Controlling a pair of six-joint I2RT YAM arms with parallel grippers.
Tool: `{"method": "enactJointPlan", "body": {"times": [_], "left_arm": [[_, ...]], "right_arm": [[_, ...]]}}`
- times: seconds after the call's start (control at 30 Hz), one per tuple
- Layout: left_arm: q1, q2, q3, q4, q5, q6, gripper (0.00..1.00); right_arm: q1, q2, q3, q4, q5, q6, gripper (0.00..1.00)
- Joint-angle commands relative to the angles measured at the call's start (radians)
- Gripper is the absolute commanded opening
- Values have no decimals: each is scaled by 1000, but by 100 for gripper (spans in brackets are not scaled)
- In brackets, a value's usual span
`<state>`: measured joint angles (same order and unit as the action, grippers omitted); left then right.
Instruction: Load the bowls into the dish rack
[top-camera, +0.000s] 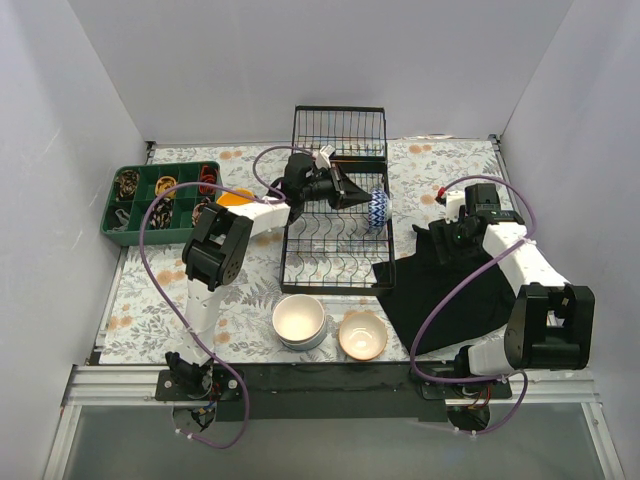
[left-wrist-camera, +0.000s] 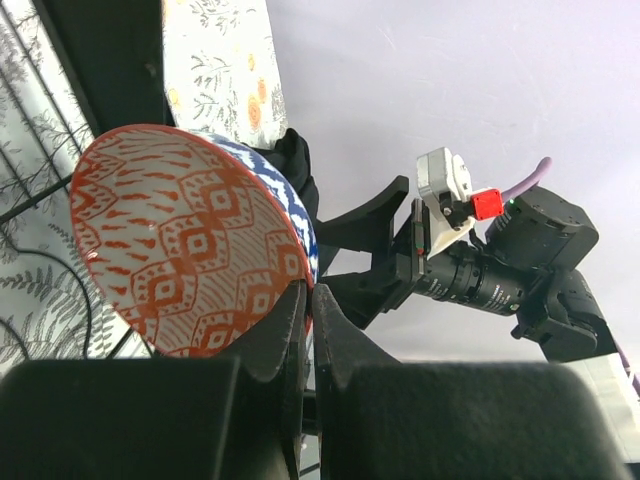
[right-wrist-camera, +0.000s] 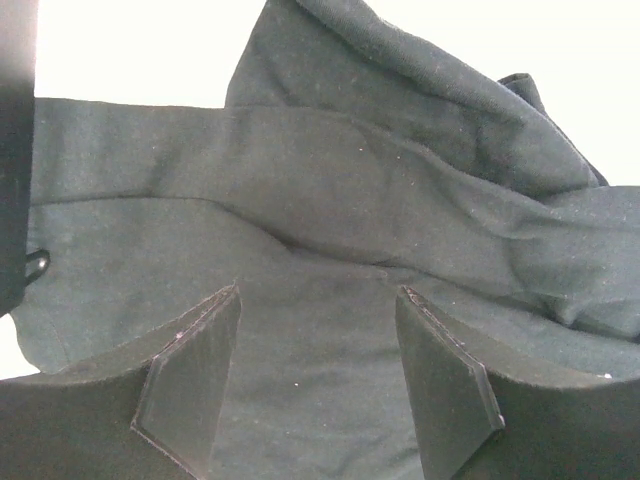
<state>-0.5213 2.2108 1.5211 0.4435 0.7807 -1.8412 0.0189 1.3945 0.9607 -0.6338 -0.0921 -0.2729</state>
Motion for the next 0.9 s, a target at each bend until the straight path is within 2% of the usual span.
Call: {"method": "enactJointPlan", "body": {"times": [0.0,0.33,0.87], "left_arm": [[-13,-17,-62,17,-9,-36,0],[-11,-25,-116,27,-18,-52,0],[6,-68,-131,-74,-41,16,0]], "right_arm": [[-7,12,52,-1,-1,-9,71],[-7,24,65,0,-8,-6,71],[-7,17,55,2,-17,-2,71]]}}
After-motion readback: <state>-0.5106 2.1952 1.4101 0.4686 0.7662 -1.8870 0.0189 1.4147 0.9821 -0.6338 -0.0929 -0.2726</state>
